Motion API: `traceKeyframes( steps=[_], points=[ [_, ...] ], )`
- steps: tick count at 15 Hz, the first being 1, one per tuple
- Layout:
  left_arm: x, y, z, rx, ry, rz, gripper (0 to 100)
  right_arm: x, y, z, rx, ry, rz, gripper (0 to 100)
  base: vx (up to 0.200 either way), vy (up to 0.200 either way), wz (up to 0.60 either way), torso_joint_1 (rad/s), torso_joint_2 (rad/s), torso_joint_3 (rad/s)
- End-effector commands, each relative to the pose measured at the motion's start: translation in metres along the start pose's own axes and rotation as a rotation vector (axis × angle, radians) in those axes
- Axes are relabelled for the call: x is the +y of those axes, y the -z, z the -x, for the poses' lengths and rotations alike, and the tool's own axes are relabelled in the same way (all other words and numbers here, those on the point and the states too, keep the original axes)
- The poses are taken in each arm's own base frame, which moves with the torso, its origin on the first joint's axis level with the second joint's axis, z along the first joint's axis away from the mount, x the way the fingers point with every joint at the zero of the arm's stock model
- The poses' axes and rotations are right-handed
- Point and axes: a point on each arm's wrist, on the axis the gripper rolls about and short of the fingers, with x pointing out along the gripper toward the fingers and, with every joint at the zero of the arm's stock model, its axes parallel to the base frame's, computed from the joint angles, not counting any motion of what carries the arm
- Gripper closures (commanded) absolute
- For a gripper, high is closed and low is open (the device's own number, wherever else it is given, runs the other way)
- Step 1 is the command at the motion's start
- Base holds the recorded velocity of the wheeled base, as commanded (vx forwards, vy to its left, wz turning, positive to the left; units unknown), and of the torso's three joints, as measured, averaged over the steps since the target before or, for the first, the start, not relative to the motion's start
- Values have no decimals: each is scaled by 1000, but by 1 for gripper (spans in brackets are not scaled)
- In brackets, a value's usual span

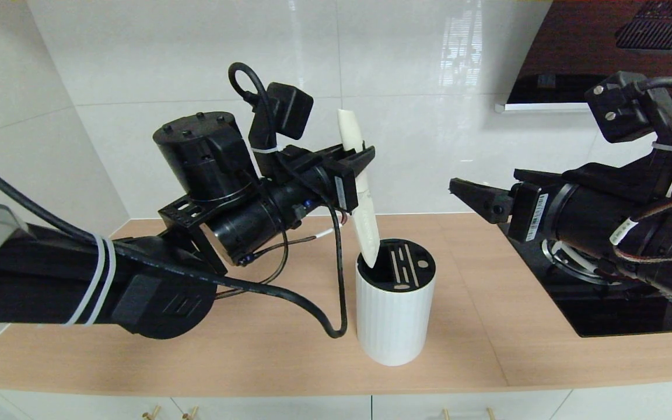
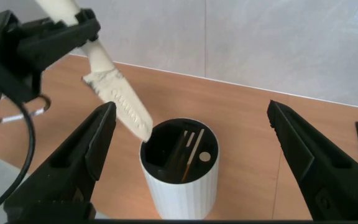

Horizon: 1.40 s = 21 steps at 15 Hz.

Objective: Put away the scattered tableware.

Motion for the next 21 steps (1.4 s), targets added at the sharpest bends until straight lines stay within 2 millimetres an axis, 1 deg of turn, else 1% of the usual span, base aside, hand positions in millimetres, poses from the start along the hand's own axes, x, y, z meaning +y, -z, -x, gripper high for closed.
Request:
traceKeyframes(
  steps=[1, 3, 5, 7, 10, 16, 21],
  points=[
    [-2, 6, 0, 33, 5, 6, 100, 1, 2, -2, 8, 0, 2, 0, 0, 0, 0, 0, 0, 0],
    [-3, 12, -1, 70, 10, 12, 100, 1, 4, -3, 13, -1, 4, 0, 0, 0, 0, 0, 0, 0],
    [-4, 25, -6, 102, 16, 17, 100, 1, 3, -2, 12, -1, 3, 0, 0, 0, 0, 0, 0, 0],
    [-9, 30, -10, 108, 25, 20, 100, 1, 3, -2, 12, -3, 3, 0, 0, 0, 0, 0, 0, 0],
    [-10, 35, -11, 120, 28, 22, 100, 1, 4, -3, 15, -3, 4, 0, 0, 0, 0, 0, 0, 0],
    [-12, 56, -19, 166, 31, 31, 100, 1, 5, -3, 16, -3, 5, 0, 0, 0, 0, 0, 0, 0],
    [-12, 83, -27, 224, 29, 39, 100, 1, 5, -3, 17, -3, 5, 0, 0, 0, 0, 0, 0, 0]
  ],
)
